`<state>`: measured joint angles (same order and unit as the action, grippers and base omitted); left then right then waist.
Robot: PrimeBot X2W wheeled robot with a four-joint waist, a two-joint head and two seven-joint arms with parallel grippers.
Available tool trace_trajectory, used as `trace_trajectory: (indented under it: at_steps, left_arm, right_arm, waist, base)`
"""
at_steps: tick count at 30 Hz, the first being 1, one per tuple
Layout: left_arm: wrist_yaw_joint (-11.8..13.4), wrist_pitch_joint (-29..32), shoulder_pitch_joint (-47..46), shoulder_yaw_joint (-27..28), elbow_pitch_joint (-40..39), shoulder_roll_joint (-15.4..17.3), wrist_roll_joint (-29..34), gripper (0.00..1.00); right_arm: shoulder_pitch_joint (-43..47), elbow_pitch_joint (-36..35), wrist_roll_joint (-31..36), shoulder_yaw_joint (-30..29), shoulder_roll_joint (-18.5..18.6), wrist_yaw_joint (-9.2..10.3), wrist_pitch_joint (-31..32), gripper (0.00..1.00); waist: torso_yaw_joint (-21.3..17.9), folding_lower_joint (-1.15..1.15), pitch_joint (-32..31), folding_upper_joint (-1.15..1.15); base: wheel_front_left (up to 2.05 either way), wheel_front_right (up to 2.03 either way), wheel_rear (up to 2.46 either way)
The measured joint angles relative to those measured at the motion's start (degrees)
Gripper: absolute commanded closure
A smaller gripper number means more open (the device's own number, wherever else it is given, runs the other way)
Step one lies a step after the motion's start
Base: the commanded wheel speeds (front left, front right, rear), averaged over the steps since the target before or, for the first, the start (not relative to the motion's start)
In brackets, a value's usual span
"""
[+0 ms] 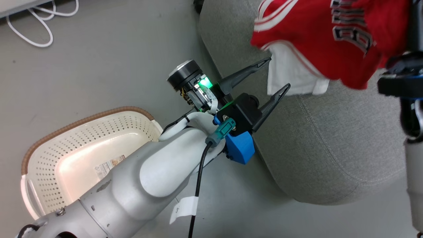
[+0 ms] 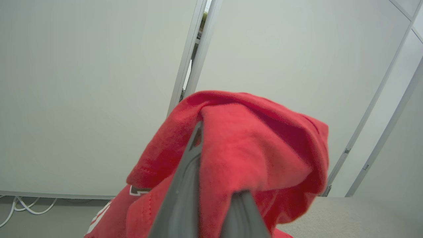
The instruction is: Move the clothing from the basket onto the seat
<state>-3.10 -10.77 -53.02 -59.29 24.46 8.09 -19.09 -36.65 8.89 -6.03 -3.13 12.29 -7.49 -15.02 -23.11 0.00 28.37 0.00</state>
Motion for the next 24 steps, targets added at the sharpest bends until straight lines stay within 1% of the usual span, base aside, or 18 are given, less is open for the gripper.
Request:
trace_trajectory:
  at_steps: [3, 7, 9, 12, 16, 18, 22, 24]
  left_arm:
    - [0.0, 0.9, -1.1, 0.0, -0.5, 0.8, 0.5, 0.0]
    - [0.1, 2.2, -3.3, -0.1, -1.7, 1.8, 1.4, 0.0]
    - [0.3, 2.9, -4.2, 0.0, -2.4, 2.6, 1.9, 0.0]
    - [0.5, 3.9, -5.6, 0.0, -3.5, 3.6, 2.5, 0.0]
    - [0.6, 5.2, -6.9, -0.1, -4.9, 5.0, 3.2, 0.0]
    - [0.6, 5.5, -7.3, -0.2, -5.7, 5.6, 3.5, 0.0]
    - [0.8, 5.8, -7.7, -0.4, -6.6, 6.1, 3.7, 0.0]
    - [1.0, 5.9, -7.9, -0.5, -7.0, 6.1, 3.8, 0.0]
  right_arm:
    - [-5.1, -0.3, 0.0, -2.2, 1.6, 0.0, 0.0, 1.0]
    - [-12.5, -0.4, 0.0, -5.9, 4.8, 0.0, 0.0, 1.0]
    - [-16.2, 0.1, -0.5, -9.3, 6.6, 0.0, 0.0, 1.0]
    - [-20.7, 1.0, -0.9, -14.1, 10.2, 0.0, 0.0, 1.0]
    - [-23.6, 3.1, -1.2, -19.7, 14.3, -0.01, 0.0, 1.0]
    - [-24.1, 4.4, -1.2, -22.1, 15.8, -0.01, 0.0, 1.0]
    - [-23.7, 7.3, -0.2, -25.9, 17.9, -0.01, 0.0, 1.0]
    - [-22.4, 9.2, 0.2, -27.2, 18.1, 0.0, 0.0, 1.0]
  waist:
    - [0.1, 0.0, 2.6, 0.0]
    - [0.3, 0.0, 6.6, 0.0]
    - [0.4, 0.01, 8.8, 0.0]
    - [0.4, 0.0, 12.0, 0.0]
    - [0.2, 0.01, 16.0, 0.0]
    - [0.2, 0.01, 17.7, 0.0]
    - [0.1, 0.01, 20.1, 0.0]
    - [0.3, 0.0, 20.7, 0.0]
  base:
    - [0.0, 0.0, 0.0]
    - [0.0, 0.0, 0.0]
    - [0.0, 0.0, 0.0]
    - [0.0, 0.0, 0.0]
    - [0.0, 0.0, 0.0]
    - [0.0, 0.0, 0.0]
    - [0.0, 0.0, 0.0]
    - [0.0, 0.0, 0.0]
